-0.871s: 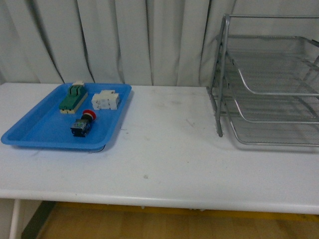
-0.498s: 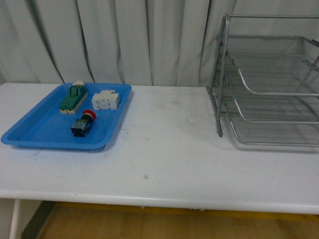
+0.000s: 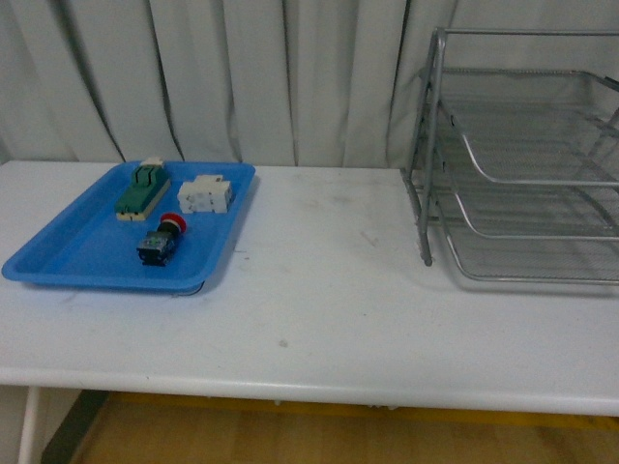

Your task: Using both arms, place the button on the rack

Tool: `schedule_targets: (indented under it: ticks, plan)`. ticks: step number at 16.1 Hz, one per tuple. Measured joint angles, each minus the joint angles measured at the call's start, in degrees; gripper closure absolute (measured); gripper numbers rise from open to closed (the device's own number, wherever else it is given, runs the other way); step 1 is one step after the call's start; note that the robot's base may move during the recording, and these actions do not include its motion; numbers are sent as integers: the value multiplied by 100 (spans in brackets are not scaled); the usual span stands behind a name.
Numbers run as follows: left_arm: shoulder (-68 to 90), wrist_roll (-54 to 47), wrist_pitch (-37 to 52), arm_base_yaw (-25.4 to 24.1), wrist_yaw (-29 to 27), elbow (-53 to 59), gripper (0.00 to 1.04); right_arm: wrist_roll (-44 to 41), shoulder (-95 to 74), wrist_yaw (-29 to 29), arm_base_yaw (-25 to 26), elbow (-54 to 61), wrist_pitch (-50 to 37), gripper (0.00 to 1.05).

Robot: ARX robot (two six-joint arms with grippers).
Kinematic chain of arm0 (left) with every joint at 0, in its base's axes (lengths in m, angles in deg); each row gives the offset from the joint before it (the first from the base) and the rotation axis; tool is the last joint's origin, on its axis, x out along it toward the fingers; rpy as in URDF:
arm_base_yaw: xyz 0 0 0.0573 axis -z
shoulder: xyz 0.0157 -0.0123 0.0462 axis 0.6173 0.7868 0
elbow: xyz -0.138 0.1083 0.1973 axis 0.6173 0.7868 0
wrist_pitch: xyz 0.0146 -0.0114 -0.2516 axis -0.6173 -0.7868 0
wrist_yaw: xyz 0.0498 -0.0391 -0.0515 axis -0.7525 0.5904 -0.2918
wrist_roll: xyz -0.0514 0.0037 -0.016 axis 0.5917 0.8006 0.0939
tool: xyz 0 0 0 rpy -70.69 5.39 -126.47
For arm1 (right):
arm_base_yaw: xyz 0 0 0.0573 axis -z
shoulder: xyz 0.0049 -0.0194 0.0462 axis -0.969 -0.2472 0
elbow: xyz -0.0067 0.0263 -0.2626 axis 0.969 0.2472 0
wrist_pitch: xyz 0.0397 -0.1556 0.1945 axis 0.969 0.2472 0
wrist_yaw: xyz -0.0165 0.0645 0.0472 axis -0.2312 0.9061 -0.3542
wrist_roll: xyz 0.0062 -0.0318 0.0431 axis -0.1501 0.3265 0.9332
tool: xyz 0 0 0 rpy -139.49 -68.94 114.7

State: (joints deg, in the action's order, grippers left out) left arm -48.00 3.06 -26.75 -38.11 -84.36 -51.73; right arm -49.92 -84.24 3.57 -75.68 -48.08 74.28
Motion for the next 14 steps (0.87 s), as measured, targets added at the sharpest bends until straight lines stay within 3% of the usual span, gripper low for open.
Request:
schedule_targets:
  ticks: [7,8,9,10,11,14]
  plan:
    - [0,-2,0,0,0,0,7,0,0,0,0,0,0,6]
    - [0,-2,0,0,0,0,7,144,-50,173,63,-31,140,6]
    - [0,-2,0,0,-2,0,7,529,-382,756,339,-111,170,6]
    - [0,-2,7,0,2,0,7,1318,-1541,1453,953,-350,-623,6]
    - [0,-2,2,0,-4,0,7,1952,-2308,1762,1281,-573,-1322,6]
    - [0,-2,2,0,-4,0,7,3198,-5643,1803,1851,-1891,-4262,6]
